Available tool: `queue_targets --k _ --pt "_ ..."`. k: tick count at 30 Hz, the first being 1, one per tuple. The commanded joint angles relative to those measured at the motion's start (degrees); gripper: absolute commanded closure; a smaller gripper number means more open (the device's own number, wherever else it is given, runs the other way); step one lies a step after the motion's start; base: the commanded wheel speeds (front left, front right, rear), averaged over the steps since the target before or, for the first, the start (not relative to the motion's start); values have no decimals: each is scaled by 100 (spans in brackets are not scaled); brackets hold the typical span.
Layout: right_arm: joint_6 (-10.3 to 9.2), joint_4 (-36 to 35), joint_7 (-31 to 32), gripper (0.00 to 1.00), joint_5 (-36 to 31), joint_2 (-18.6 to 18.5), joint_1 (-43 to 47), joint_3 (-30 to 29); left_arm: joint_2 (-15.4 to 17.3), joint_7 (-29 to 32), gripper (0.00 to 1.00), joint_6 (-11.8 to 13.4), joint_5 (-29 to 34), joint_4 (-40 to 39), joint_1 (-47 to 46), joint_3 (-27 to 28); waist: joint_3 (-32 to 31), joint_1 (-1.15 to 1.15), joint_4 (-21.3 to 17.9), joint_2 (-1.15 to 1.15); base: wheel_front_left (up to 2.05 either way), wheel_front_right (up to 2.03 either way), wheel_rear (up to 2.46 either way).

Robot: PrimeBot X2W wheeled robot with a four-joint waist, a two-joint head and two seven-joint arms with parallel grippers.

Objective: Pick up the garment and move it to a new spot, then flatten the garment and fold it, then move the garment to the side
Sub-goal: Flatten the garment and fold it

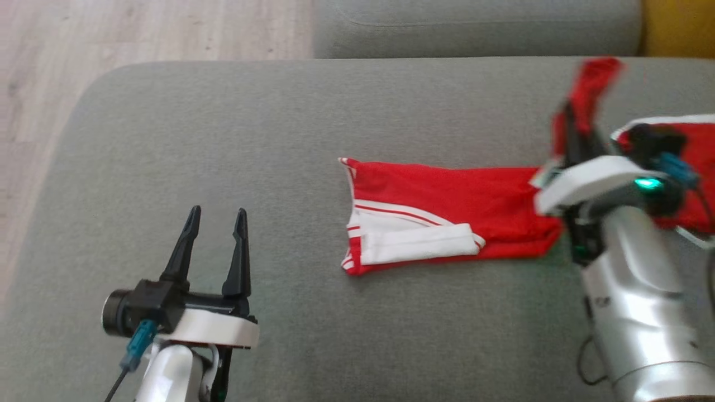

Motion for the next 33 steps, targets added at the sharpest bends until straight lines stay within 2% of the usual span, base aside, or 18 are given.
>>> queue_targets --k 1,3,9,15,21,22,23,30,33 --pt "-5 -317 31 100 384 63 -134 547 12 -46 0 -4 44 -159 -130 186 -40 0 129 0 0 0 0" --pt "-5 -534 137 100 1030 63 -26 1179 0 -46 0 2 38 -151 -153 203 -48 0 234 0 0 0 0" --pt "-5 -824 164 100 1793 64 161 2513 -26 -46 0 -39 57 -111 -239 139 -9 0 563 0 0 0 0" --pt "-5 -618 84 100 2084 64 272 3363 -57 -46 0 -50 39 -73 -325 42 103 0 901 0 0 0 0" --pt "-5 -239 -20 100 2043 64 446 3676 -71 -46 0 -65 20 -24 -336 -17 149 0 1041 0 0 0 0" --pt "-5 -172 -38 64 2013 64 466 3719 -73 -46 0 -63 16 -21 -338 -22 156 0 1047 0 0 0 0" --pt "-5 -119 -48 0 2007 64 490 3752 -74 -46 0 -61 12 -17 -338 -25 161 0 1050 0 0 0 0" --pt "-5 -250 -134 0 2039 64 466 4036 -80 -46 0 -46 6 29 -355 9 123 0 940 0 0 0 0" --pt "-5 -369 -244 0 2011 64 342 3935 -80 -46 0 -53 23 49 -356 35 76 0 819 0 0 0 0"
